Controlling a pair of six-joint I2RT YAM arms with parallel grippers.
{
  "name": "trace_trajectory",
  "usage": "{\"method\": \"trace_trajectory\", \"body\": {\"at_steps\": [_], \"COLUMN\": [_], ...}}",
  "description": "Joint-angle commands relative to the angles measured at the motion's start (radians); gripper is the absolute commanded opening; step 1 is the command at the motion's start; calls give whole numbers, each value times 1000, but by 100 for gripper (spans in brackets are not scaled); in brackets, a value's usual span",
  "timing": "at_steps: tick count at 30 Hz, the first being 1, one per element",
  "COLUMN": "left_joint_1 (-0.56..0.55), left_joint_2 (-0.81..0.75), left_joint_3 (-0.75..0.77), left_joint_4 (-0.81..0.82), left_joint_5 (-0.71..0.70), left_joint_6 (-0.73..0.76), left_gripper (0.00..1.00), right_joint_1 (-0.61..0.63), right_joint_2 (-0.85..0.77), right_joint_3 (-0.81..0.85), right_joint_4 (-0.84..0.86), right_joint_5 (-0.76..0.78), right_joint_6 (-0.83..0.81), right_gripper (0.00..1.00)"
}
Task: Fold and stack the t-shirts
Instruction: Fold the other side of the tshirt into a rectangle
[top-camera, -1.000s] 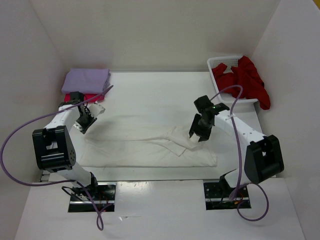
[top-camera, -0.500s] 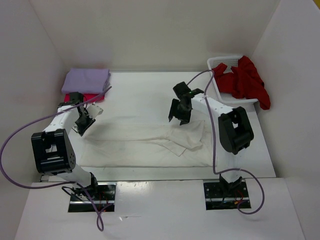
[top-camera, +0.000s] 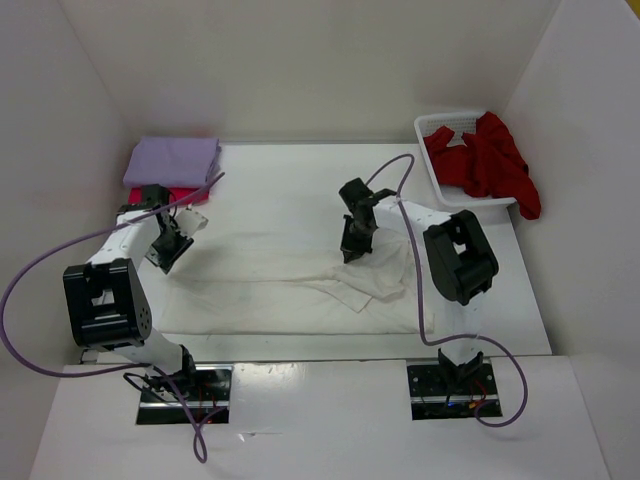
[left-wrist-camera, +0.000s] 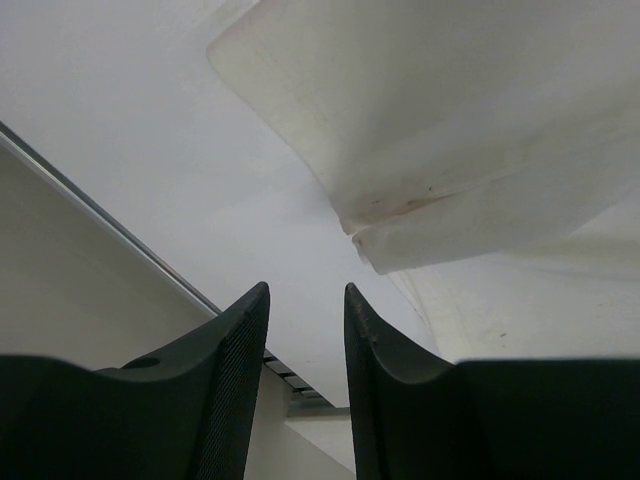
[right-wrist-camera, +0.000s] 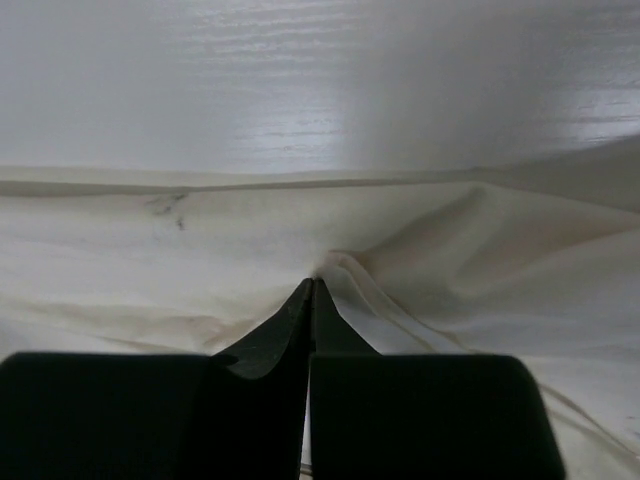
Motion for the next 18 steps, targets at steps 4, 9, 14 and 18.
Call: {"method": "trace_trajectory", "body": {"at_steps": [4, 9, 14, 18], "left_joint_1": [-31, -115, -249, -374], "left_joint_2": [-23, -14, 49, 165], "left_joint_3": [74, 158, 273, 425], "left_joint_4": [-48, -69, -87, -120], "left_joint_5": [16, 74, 153, 347], "left_joint_6": [-25, -45, -83, -133], "left_gripper": [43, 46, 50, 52], "right_joint_1": [30, 91, 104, 104], "right_joint_2": [-135, -263, -427, -536], "right_joint_3": [-98, -186, -267, -338], "right_joint_4": [34, 25, -29, -96], "right_joint_5": [-44, -113, -120, -86], "right_joint_6": [22, 68, 132, 172], "right_gripper": [0, 0, 10, 19]}}
